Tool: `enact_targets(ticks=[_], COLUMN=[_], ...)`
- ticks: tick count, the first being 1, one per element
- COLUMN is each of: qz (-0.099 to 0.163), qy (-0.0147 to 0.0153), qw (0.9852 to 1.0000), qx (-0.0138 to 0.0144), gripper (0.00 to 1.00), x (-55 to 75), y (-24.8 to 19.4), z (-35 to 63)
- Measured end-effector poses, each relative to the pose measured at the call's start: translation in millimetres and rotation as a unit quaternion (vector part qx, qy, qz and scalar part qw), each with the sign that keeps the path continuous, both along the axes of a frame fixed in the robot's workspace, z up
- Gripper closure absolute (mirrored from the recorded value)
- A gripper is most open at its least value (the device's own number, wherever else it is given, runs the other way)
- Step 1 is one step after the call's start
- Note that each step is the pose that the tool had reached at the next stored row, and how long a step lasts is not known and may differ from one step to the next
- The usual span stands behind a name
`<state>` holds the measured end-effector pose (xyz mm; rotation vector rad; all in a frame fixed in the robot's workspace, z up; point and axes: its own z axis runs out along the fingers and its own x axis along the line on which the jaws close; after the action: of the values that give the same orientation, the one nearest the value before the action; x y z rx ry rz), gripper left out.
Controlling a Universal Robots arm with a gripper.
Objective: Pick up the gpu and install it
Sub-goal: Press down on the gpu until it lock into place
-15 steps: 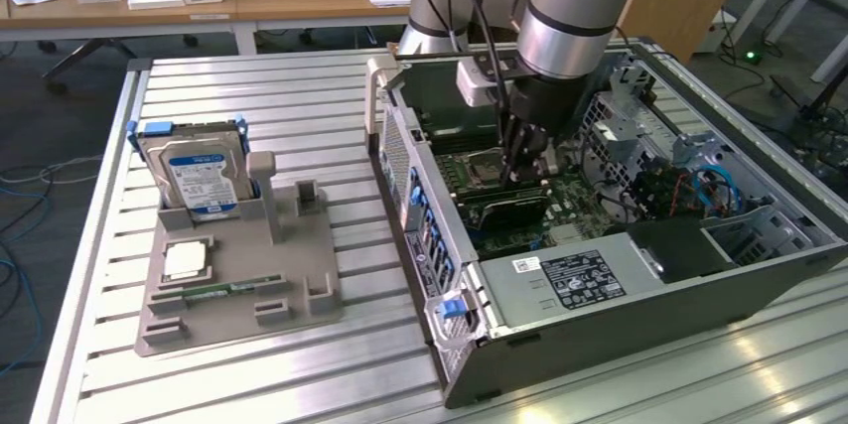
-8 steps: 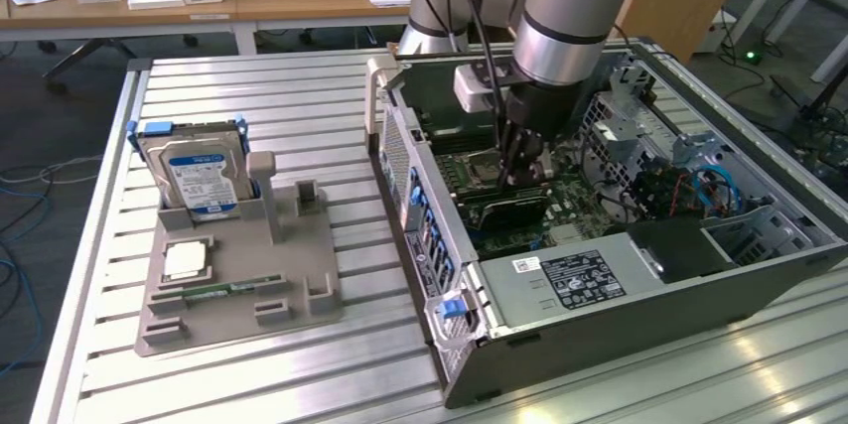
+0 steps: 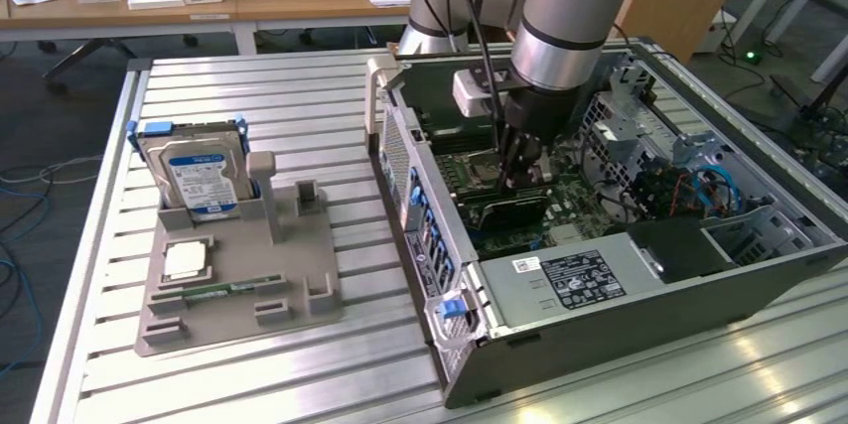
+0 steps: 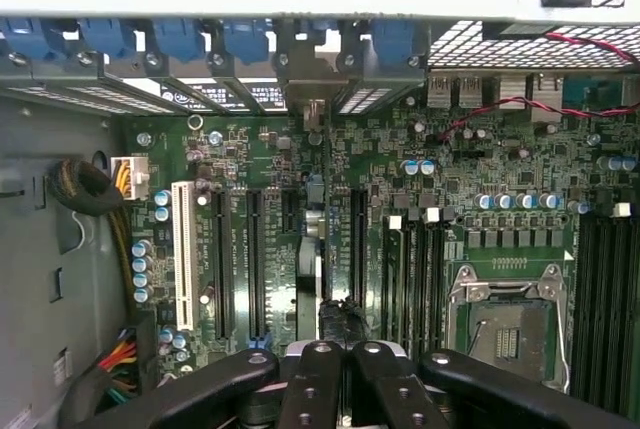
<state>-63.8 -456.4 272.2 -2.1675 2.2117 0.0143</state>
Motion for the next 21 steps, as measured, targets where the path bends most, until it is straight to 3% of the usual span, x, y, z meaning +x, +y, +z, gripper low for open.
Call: enact_targets(ticks=[4,21], qz=[0.000,0.000], qy=[0.0000,-0.0001], qw=[1.0000,1.0000], qx=[-0.0017,-0.0024], gripper=[0.89,0.89], x=[0.1,-0.6], y=[0.0,-0.3], z=[-3.0,-7.9])
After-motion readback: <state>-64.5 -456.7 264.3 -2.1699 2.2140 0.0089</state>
